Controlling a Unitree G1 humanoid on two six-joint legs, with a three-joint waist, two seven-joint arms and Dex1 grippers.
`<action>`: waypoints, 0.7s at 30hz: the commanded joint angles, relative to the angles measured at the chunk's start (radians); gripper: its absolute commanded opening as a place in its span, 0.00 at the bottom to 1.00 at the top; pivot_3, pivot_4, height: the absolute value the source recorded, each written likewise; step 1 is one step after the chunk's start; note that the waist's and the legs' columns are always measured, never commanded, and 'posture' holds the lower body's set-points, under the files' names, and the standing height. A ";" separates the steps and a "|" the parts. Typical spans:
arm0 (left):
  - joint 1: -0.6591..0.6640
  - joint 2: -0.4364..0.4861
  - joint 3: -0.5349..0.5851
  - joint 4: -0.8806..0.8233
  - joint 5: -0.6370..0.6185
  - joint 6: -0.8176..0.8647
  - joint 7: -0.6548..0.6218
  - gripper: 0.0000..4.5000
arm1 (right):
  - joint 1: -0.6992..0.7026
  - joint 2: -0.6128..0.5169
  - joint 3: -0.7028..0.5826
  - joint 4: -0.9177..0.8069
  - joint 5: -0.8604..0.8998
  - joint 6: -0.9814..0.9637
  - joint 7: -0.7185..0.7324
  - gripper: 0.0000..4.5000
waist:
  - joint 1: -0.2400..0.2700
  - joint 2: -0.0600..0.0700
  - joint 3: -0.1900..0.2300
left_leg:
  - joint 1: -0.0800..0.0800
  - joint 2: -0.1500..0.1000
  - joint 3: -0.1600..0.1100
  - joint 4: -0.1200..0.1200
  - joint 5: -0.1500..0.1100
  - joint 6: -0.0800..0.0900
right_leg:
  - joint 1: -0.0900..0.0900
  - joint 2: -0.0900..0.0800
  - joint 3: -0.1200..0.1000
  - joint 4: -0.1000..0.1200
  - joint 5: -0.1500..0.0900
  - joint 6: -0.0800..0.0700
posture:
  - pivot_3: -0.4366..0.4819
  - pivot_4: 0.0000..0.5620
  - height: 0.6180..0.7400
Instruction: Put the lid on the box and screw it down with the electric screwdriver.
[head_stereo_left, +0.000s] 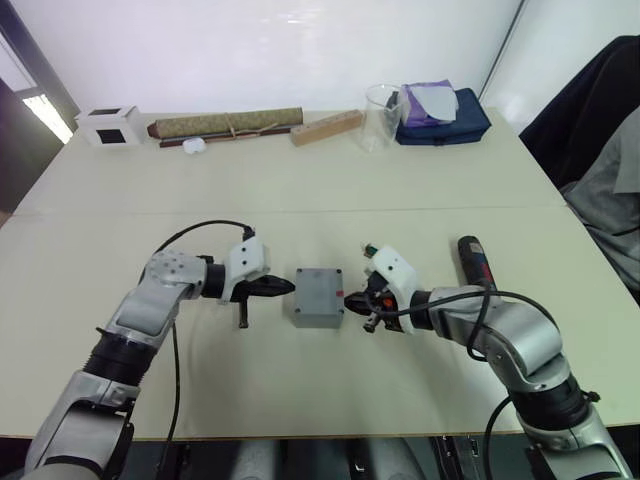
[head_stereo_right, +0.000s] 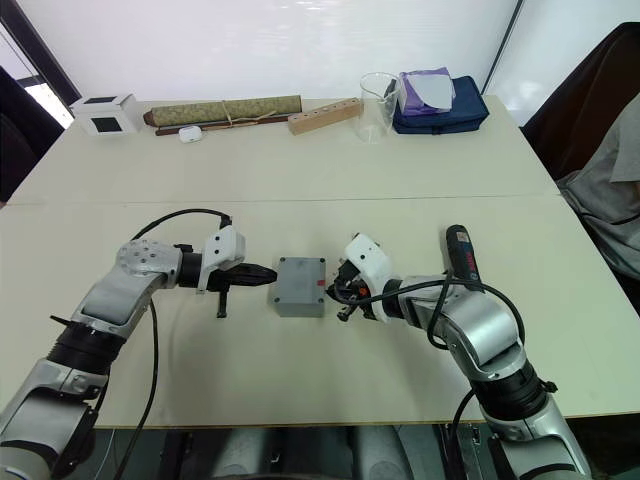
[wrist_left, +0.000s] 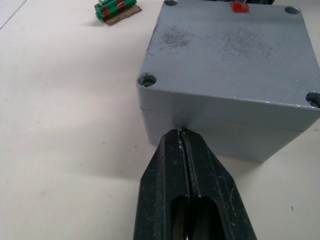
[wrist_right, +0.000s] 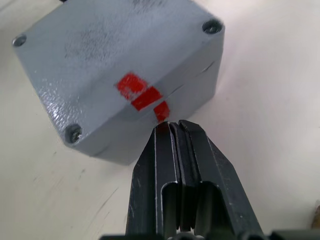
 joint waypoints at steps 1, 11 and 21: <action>-0.002 0.022 0.034 -0.041 -0.017 0.000 -0.006 0.00 | -0.023 -0.034 -0.059 -0.057 0.004 -0.015 -0.009 0.01 | 0.000 0.000 0.000 | 0.000 0.000 0.000 0.000 0.000 0.000 | 0.000 0.000 0.000 0.000 0.000 0.000 | 0.48 0.27 0.97; -0.012 0.122 0.151 -0.199 -0.143 0.131 -0.024 0.00 | -0.072 -0.014 -0.162 0.137 -0.145 -0.268 -0.140 0.01 | -0.002 0.000 0.000 | 0.001 0.000 0.000 0.000 0.000 0.000 | 0.000 0.000 0.000 0.001 0.000 0.000 | 0.48 0.27 0.97; -0.119 0.064 0.132 -0.262 -0.193 0.207 0.020 0.00 | -0.149 0.123 -0.172 0.363 -0.133 -0.372 -0.120 0.82 | -0.003 0.000 0.000 | 0.000 0.000 0.001 0.001 0.000 0.000 | 0.001 0.000 0.000 0.001 0.000 0.000 | 0.48 0.27 0.97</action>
